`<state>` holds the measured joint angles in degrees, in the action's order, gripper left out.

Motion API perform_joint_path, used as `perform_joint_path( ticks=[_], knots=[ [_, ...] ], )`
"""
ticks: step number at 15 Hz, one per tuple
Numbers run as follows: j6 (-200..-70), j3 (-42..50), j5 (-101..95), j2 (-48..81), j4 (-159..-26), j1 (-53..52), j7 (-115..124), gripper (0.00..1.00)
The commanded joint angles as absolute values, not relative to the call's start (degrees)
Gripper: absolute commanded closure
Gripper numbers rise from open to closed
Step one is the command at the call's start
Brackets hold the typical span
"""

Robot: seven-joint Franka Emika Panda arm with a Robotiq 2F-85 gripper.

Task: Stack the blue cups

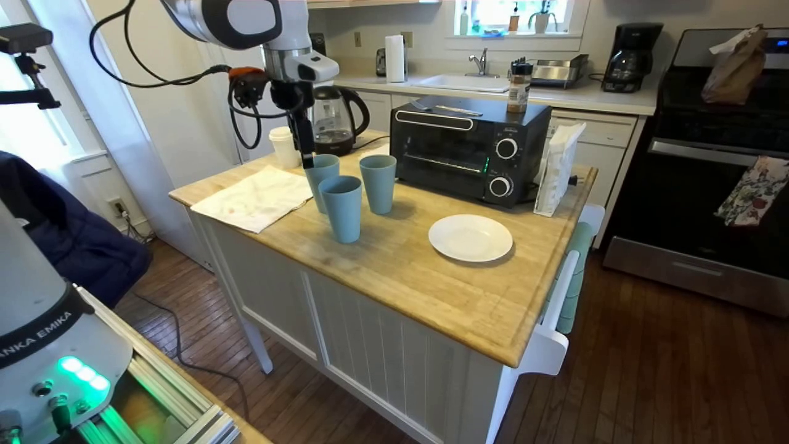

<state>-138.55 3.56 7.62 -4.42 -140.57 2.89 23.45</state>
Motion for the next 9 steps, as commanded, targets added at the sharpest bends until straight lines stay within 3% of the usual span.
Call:
perform_joint_path(
  ticks=[1, 8, 9],
  knots=[
    [-143.0, 3.0, 8.6, -1.5, -140.6, 3.2, 27.5, 0.00],
    [-146.9, 3.2, 12.4, 1.9, -140.2, 2.8, 28.2, 0.00],
    [-147.1, 3.2, 12.8, 2.3, -140.1, 2.8, 28.1, 0.05]
  ],
)
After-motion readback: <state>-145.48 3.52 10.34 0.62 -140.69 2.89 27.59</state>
